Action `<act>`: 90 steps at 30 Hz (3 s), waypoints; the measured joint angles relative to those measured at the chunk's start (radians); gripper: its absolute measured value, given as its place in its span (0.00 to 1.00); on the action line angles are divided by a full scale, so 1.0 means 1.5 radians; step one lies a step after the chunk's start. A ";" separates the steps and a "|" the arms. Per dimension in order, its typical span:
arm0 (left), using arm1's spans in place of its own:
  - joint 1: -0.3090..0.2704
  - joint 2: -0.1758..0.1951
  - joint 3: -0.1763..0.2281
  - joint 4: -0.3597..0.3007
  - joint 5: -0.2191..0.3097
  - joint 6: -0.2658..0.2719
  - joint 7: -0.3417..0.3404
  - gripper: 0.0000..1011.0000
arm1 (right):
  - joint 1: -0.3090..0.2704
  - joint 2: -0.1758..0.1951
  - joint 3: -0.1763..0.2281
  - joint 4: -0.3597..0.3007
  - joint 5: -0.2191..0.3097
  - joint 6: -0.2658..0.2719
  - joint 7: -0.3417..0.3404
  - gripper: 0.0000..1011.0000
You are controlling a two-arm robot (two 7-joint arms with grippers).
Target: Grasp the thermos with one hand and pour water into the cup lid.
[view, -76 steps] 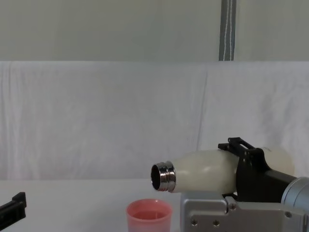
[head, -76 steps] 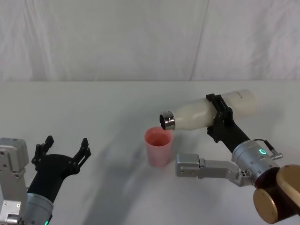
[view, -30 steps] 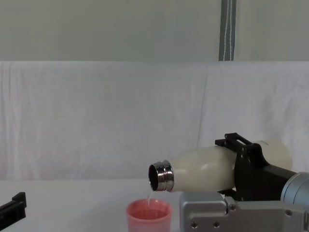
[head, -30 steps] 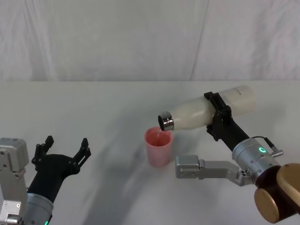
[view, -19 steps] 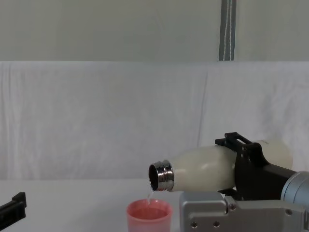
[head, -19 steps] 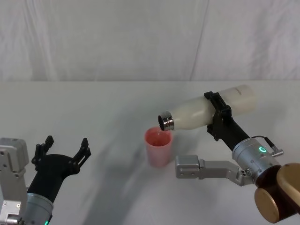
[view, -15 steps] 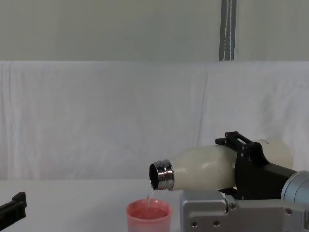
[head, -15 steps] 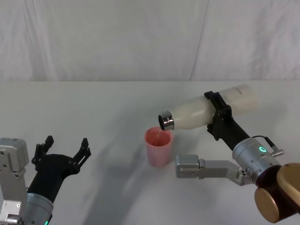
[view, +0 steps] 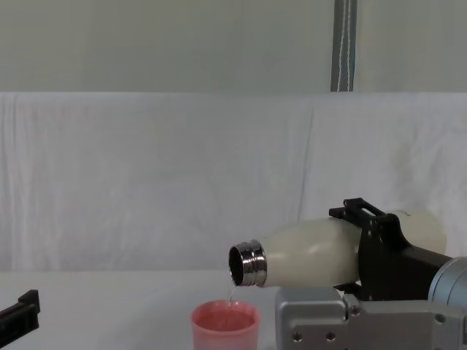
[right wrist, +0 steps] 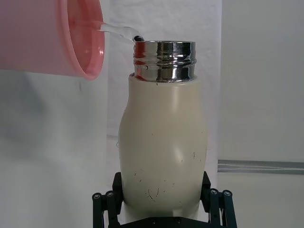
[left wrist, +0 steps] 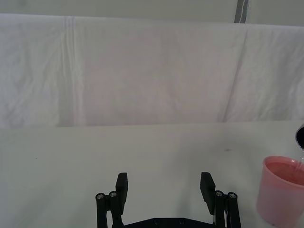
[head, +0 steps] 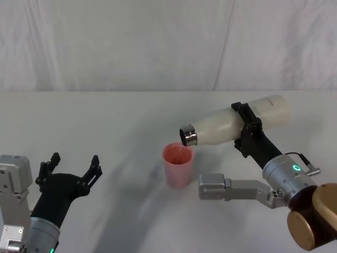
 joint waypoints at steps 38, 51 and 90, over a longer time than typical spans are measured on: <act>0.000 0.000 0.000 0.000 0.000 0.000 0.000 0.99 | -0.026 -0.035 0.059 -0.012 0.124 -0.030 0.015 0.94; 0.000 0.000 0.000 0.000 0.000 0.000 0.000 0.99 | -0.042 -0.045 0.087 -0.029 0.166 -0.040 0.014 0.94; 0.000 0.000 0.000 0.000 0.000 0.000 0.000 0.99 | -0.103 -0.125 0.233 -0.061 0.456 -0.109 0.039 0.94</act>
